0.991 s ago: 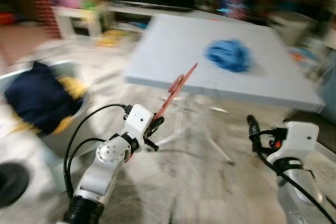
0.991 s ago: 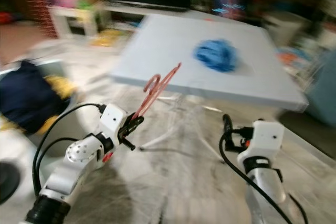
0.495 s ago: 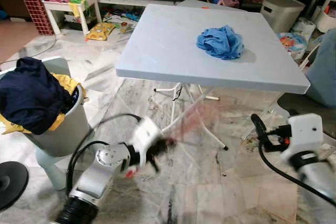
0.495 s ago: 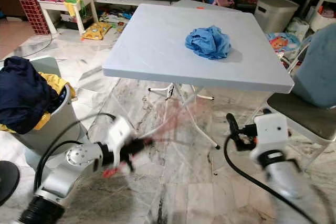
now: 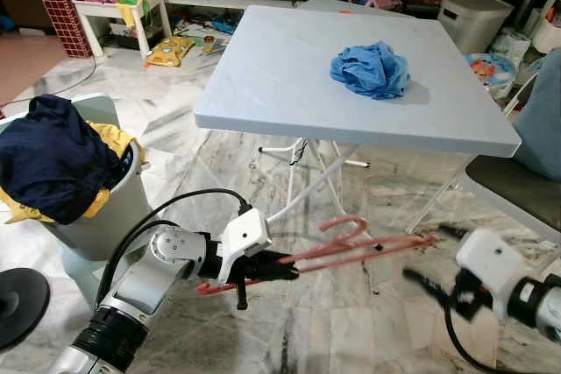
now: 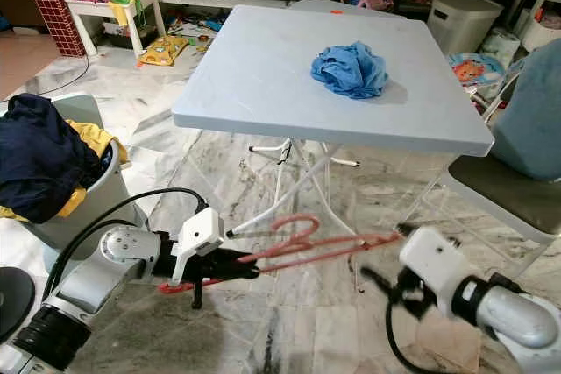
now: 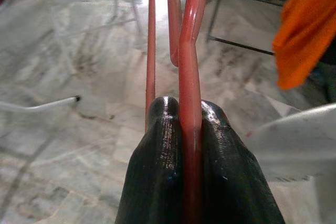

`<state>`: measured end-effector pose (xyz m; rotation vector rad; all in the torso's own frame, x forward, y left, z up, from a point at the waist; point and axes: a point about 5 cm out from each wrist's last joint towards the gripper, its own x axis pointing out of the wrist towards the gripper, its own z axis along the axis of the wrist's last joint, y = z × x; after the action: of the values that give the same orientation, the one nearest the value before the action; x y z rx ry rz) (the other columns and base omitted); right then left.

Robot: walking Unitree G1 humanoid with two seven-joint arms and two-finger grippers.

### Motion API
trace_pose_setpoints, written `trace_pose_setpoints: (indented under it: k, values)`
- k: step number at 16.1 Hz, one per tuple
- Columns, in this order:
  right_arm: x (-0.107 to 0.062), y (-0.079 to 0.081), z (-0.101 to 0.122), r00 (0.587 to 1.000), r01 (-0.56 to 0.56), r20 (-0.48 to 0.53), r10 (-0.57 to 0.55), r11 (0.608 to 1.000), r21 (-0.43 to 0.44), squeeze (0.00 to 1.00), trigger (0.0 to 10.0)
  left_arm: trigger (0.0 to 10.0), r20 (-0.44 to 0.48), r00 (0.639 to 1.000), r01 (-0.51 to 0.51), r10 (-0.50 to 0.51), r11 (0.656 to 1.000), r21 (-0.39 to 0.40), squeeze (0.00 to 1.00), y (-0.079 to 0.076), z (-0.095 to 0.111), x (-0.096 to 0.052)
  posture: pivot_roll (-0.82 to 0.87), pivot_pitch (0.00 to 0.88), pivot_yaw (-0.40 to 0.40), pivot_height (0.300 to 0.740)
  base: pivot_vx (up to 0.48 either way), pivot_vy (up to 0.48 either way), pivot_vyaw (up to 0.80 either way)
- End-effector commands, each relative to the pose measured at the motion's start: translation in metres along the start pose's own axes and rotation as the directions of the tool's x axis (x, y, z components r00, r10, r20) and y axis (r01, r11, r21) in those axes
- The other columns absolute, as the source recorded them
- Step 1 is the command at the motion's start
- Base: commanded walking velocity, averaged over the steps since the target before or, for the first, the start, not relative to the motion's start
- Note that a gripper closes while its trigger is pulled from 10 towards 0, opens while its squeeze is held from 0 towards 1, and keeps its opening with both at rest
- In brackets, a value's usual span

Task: Hang hanger

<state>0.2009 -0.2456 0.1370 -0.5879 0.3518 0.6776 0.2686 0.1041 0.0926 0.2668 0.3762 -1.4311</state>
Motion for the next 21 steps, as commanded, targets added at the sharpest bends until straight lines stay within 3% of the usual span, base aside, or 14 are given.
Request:
trace_pose_setpoints:
  k: [1,8,9,10,11,17,21]
  values:
    - [-0.001,0.003,0.005,0.998,-0.07,-0.001,0.07,0.997,-0.018,0.0,10.0,10.0,-0.006,0.999,0.032,-0.032,0.999,0.029,0.0,-0.001,0.002,-0.001,0.01,0.0,-0.046,0.74,0.0,0.0,0.0]
    - [0.015,0.006,0.014,0.985,-0.173,-0.013,0.172,0.979,-0.108,0.0,10.0,10.0,0.01,0.996,0.093,-0.094,0.995,0.023,0.0,-0.009,0.002,0.008,-0.01,0.0,-0.023,0.74,0.0,0.0,0.0]
    - [0.016,0.005,0.015,0.984,-0.179,-0.02,0.178,0.975,-0.133,0.0,6.9,10.0,0.008,0.995,0.095,-0.095,0.995,0.027,0.0,-0.009,0.002,0.009,-0.01,0.0,-0.018,0.74,0.0,0.0,0.0]
    - [0.02,0.005,0.02,0.979,-0.205,-0.027,0.204,0.964,-0.17,0.0,1.0,10.0,0.011,0.995,0.099,-0.099,0.995,0.026,0.0,-0.009,0.002,0.009,-0.01,0.0,-0.014,0.74,0.0,0.0,0.0]
    - [0.022,0.005,0.022,0.975,-0.224,-0.034,0.221,0.955,-0.193,0.0,0.0,10.0,0.014,0.995,0.102,-0.102,0.995,0.023,0.0,-0.009,0.002,0.01,-0.01,0.0,-0.013,0.74,0.0,0.0,0.0]
    - [0.033,0.007,0.025,0.953,-0.303,-0.092,0.289,0.914,-0.27,0.0,0.0,10.0,0.009,0.991,0.133,-0.133,0.99,0.043,0.0,-0.01,0.002,0.017,-0.02,0.0,-0.013,0.74,0.0,0.0,0.0]
    - [0.035,0.01,0.01,0.932,-0.354,-0.185,0.311,0.89,-0.286,0.0,0.0,10.0,0.007,0.989,0.148,-0.149,0.987,0.065,0.0,-0.01,0.004,0.023,-0.03,0.0,-0.008,0.74,0.0,0.0,0.0]
